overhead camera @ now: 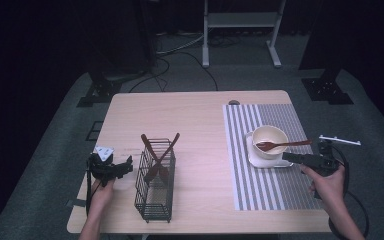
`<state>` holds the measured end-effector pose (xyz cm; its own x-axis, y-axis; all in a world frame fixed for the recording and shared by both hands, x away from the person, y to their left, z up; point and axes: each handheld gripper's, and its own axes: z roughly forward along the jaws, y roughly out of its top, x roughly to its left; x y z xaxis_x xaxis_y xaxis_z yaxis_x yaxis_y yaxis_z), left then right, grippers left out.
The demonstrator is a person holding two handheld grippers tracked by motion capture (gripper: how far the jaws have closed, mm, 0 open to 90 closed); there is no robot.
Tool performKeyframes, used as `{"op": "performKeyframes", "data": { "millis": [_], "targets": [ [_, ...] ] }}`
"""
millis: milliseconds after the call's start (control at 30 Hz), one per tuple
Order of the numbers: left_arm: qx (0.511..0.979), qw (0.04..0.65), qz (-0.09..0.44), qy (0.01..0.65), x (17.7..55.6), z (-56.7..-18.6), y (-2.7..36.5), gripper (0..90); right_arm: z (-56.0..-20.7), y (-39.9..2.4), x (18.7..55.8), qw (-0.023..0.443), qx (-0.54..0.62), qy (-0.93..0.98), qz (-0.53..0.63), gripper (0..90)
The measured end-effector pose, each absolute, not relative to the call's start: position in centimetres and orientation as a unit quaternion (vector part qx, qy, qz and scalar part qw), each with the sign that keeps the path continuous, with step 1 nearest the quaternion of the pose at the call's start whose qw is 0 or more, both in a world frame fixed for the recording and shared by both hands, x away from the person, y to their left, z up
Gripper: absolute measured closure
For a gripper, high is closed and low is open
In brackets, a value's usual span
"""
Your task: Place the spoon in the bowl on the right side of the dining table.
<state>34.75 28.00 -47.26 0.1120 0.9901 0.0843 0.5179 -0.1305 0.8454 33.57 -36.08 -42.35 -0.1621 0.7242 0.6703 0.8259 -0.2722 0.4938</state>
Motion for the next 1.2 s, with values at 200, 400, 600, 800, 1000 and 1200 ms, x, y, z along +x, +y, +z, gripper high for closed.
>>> {"op": "performKeyframes", "data": {
  "millis": [200, 400, 600, 800, 1000, 1200],
  "targets": [
    [0.665, 0.337, 0.35, 0.567, 34.8, -47.3, 28.0, 0.0, -42.4, -35.6, 33.2, 0.056, -0.639, -0.608, -0.468, 49.5],
    [0.665, 0.337, 0.35, 0.567, 34.8, -47.3, 28.0, 0.0, -42.5, -35.0, 32.9, 0.056, -0.631, -0.617, -0.467, 49.0],
    [0.666, 0.336, 0.35, 0.566, 34.8, -47.3, 28.0, 0.0, -42.6, -34.3, 32.6, 0.059, -0.624, -0.625, -0.466, 48.7],
    [0.667, 0.335, 0.35, 0.567, 34.7, -47.2, 28.0, 0.0, -42.6, -33.6, 32.2, 0.061, -0.615, -0.634, -0.464, 48.3],
    [0.665, 0.336, 0.35, 0.567, 34.8, -47.3, 28.0, 0.0, -42.9, -32.9, 31.9, 0.066, -0.609, -0.641, -0.463, 47.8],
    [0.667, 0.335, 0.349, 0.567, 34.8, -47.2, 28.0, 0.0, -43.0, -32.4, 31.6, 0.068, -0.604, -0.647, -0.461, 47.5]
  ]
}}
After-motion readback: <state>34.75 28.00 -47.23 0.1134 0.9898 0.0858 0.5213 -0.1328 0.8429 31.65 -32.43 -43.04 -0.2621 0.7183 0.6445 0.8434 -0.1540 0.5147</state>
